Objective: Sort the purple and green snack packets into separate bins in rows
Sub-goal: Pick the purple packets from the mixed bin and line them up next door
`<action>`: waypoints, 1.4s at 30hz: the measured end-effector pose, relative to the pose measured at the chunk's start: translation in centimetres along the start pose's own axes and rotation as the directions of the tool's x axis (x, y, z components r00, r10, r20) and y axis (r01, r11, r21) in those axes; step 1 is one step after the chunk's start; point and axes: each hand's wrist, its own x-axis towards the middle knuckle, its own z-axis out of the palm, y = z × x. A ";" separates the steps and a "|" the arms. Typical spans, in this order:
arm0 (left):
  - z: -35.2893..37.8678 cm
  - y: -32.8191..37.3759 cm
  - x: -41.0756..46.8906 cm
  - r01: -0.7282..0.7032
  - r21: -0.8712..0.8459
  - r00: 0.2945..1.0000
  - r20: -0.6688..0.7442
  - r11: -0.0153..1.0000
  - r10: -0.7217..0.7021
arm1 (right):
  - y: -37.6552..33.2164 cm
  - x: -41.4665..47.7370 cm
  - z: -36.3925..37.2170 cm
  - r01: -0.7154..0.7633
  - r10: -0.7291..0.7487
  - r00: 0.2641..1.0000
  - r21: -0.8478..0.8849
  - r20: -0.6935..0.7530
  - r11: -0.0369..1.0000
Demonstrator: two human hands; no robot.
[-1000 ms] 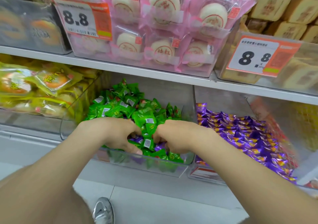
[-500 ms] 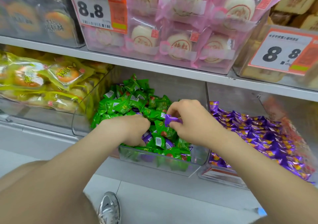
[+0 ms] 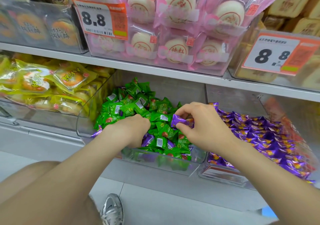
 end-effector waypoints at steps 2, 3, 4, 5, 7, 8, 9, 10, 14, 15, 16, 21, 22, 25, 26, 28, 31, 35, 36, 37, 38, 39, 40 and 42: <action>-0.2 0.1 0.0 0.012 0.026 1.000 0.012 1.000 -0.012 | 0.0 -0.3 -0.1 0.017 -0.017 1.000 0.002 0.005 1.000; -0.2 -0.1 0.1 0.008 0.025 1.000 0.015 1.000 -0.008 | 0.0 -0.3 -0.1 0.022 -0.022 1.000 0.007 0.008 1.000; -0.2 -0.2 0.2 -0.002 0.023 1.000 0.030 1.000 0.001 | 0.1 -0.4 -0.2 0.024 -0.024 1.000 0.012 0.011 1.000; -0.1 -0.4 0.2 -0.016 0.011 0.999 0.046 1.000 0.015 | 0.1 -0.5 -0.3 0.028 -0.028 0.999 0.016 0.014 0.999; -0.1 -0.5 0.2 -0.043 -0.025 0.997 0.063 0.999 0.044 | 0.1 -0.6 -0.4 0.038 -0.038 0.999 0.023 0.018 0.999; -0.1 -0.7 0.3 -0.043 -0.045 0.997 0.065 0.998 0.046 | 0.1 -0.7 -0.4 0.041 -0.042 0.999 0.026 0.019 0.999; -0.1 -0.8 0.3 -0.047 -0.070 0.997 0.058 0.996 0.051 | 0.1 -0.7 -0.4 0.044 -0.045 0.999 0.028 0.020 0.999; -0.3 -1.0 0.3 -0.055 -0.106 0.997 0.052 0.993 0.061 | 0.2 -0.7 -0.4 0.047 -0.048 0.999 0.031 0.020 0.998; -1.2 -1.3 -0.3 -0.097 -0.344 0.995 -0.017 0.934 0.097 | 0.2 -0.5 -0.3 0.051 -0.051 0.999 0.037 0.015 0.998; -1.3 -1.2 -0.6 -0.112 -0.399 0.993 -0.019 0.910 0.113 | 0.2 -0.5 -0.3 0.050 -0.050 0.999 0.041 0.013 0.998; -1.4 -1.0 -0.9 -0.134 -0.435 0.989 -0.005 0.890 0.147 | 0.1 -0.5 -0.2 0.048 -0.049 0.999 0.046 0.009 0.998; -0.9 -0.3 -0.9 -0.297 -0.450 0.945 -0.010 0.842 0.327 | 0.0 -0.4 -0.1 0.051 -0.051 0.999 0.050 0.007 0.997; -0.9 -0.1 -0.7 -0.317 -0.428 0.940 -0.023 0.847 0.340 | 0.0 -0.4 -0.1 0.053 -0.053 0.999 0.050 0.004 0.997; -0.9 0.5 -0.5 -0.320 -0.404 0.942 -0.040 0.857 0.333 | 0.2 -0.3 0.0 0.047 -0.047 0.999 0.052 -0.002 0.998; -1.1 0.5 -0.5 -0.309 -0.401 0.947 -0.042 0.862 0.320 | 0.3 -0.3 0.0 0.047 -0.046 0.999 0.055 -0.006 0.997; -1.2 0.1 -0.5 -0.295 -0.399 0.954 -0.081 0.868 0.287 | 0.5 -0.3 -0.1 0.049 -0.048 0.999 0.083 -0.014 0.995; -1.7 -0.1 -0.8 -0.297 -0.367 0.945 -0.246 0.882 0.216 | 0.6 -0.2 -0.6 0.020 -0.020 1.000 0.211 0.000 0.977; -2.7 0.5 -1.3 -0.271 -0.517 0.873 -0.487 0.812 -0.019 | 0.6 -0.6 -1.3 -0.064 0.046 0.998 0.447 0.052 0.892; -3.0 0.8 -1.4 -0.278 -0.631 0.866 -0.491 0.724 -0.096 | 0.4 -0.8 -1.5 -0.095 0.087 0.995 0.514 0.040 0.852; -3.3 1.3 -1.5 -0.299 -0.752 0.872 -0.465 0.587 -0.152 | 0.3 -1.1 -1.7 -0.120 0.132 0.991 0.570 0.020 0.813; -3.5 2.1 -1.7 -0.315 -0.845 0.889 -0.422 0.433 -0.176 | 0.2 -1.4 -1.9 -0.135 0.173 0.985 0.605 -0.005 0.785; -3.6 3.0 -1.9 -0.323 -0.893 0.906 -0.388 0.313 -0.172 | 0.4 -1.7 -2.2 -0.149 0.213 0.977 0.630 -0.027 0.762; -3.7 3.9 -2.1 -0.330 -0.910 0.913 -0.376 0.252 -0.159 | 0.6 -1.9 -2.6 -0.172 0.267 0.963 0.669 -0.041 0.723; -3.4 5.4 -1.8 -0.338 -0.921 0.917 -0.369 0.196 -0.152 | 2.2 -2.2 -3.3 -0.257 0.456 0.890 0.788 -0.034 0.560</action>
